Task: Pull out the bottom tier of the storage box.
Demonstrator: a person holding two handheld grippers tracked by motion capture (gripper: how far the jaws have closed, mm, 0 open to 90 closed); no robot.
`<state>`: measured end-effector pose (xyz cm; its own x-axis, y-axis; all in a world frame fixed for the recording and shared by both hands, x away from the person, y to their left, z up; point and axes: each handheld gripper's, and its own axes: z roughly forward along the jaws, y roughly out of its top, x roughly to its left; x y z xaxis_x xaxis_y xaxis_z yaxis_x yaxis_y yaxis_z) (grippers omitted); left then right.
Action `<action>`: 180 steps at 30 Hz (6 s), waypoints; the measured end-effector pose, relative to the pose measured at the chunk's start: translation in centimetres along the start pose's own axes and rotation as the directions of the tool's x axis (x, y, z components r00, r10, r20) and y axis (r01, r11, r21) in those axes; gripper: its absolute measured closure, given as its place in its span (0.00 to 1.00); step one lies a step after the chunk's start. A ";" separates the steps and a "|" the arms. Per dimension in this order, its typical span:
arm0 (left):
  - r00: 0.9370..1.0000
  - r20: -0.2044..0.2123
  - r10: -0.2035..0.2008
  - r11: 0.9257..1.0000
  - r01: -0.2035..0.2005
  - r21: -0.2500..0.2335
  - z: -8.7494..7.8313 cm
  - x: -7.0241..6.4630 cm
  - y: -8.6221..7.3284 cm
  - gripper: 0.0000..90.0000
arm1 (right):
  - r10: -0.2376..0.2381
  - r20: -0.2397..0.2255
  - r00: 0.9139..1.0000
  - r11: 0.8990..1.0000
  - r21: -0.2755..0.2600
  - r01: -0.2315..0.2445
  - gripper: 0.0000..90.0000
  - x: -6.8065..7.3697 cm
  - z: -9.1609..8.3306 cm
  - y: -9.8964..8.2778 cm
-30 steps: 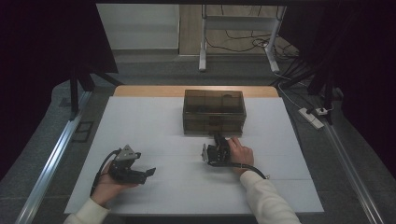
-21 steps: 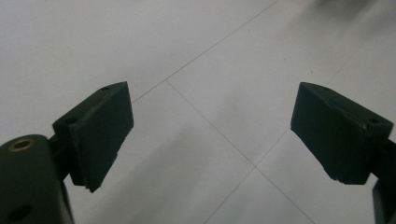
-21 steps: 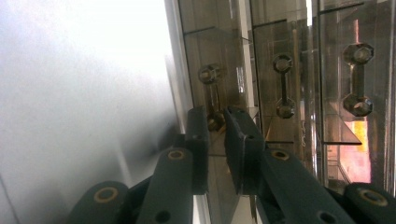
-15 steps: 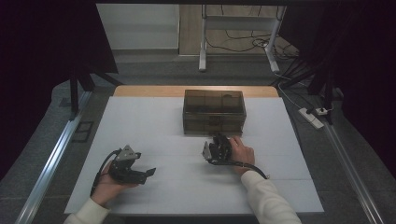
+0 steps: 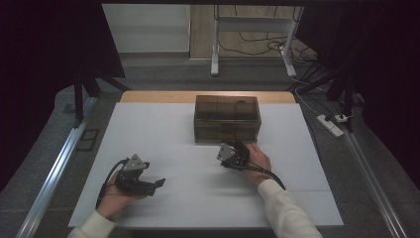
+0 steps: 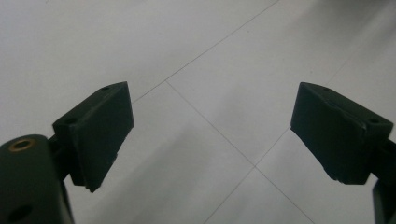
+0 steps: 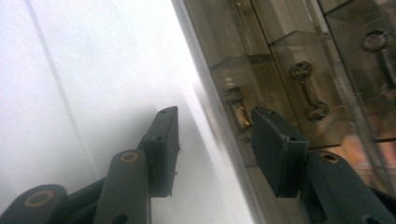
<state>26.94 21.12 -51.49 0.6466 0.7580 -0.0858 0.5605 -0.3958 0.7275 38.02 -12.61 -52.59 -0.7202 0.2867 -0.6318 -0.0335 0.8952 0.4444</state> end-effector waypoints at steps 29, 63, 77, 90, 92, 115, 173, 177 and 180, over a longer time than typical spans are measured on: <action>1.000 -0.003 0.009 1.000 -0.009 0.006 0.1 -0.1 0.0 0.14 | 0.225 -0.295 0.929 0.968 -0.038 -0.247 0.48 -3.5 -1.4 0.7; 1.000 0.003 0.013 1.000 -0.013 0.013 0.3 -0.1 0.0 0.14 | 0.243 -0.280 0.929 0.967 0.000 -0.253 0.48 -5.8 0.1 -0.1; 1.000 0.002 0.013 1.000 -0.013 0.012 0.3 -0.1 0.0 0.14 | 0.215 -0.266 0.940 0.976 0.025 -0.216 0.48 -5.4 1.5 0.7; 1.000 0.002 0.013 1.000 -0.013 0.009 0.2 -0.1 0.0 0.14 | 0.208 -0.267 0.941 0.978 0.040 -0.205 0.55 -5.4 2.2 0.5; 1.000 0.003 0.013 1.000 -0.013 0.009 0.2 -0.1 0.0 0.14 | 0.215 -0.267 0.939 0.976 0.039 -0.213 0.58 -5.5 2.2 0.4; 1.000 0.000 0.016 1.000 -0.016 0.010 0.2 -0.1 0.0 0.14 | 0.261 -0.307 0.915 0.965 0.048 -0.259 0.76 -6.1 2.0 0.0; 1.000 0.006 0.021 0.999 -0.022 0.024 0.3 -0.2 -0.1 0.14 | 0.193 -0.387 0.902 0.981 0.052 -0.188 0.90 -6.1 1.2 0.1; 1.000 0.006 0.024 0.999 -0.024 0.027 0.3 -0.1 -0.1 0.14 | 0.190 -0.397 0.898 0.981 0.049 -0.185 0.91 -6.1 1.1 0.1; 1.000 0.006 0.024 0.999 -0.024 0.028 0.3 -0.1 -0.1 0.14 | 0.186 -0.401 0.897 0.982 0.049 -0.181 0.91 -6.1 1.0 0.1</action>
<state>26.98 20.88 -51.73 0.6631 0.7451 -0.0723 0.5591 -0.4287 0.7097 43.10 -13.93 -49.39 -0.9302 0.2865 -0.2295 0.1317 0.8440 0.5198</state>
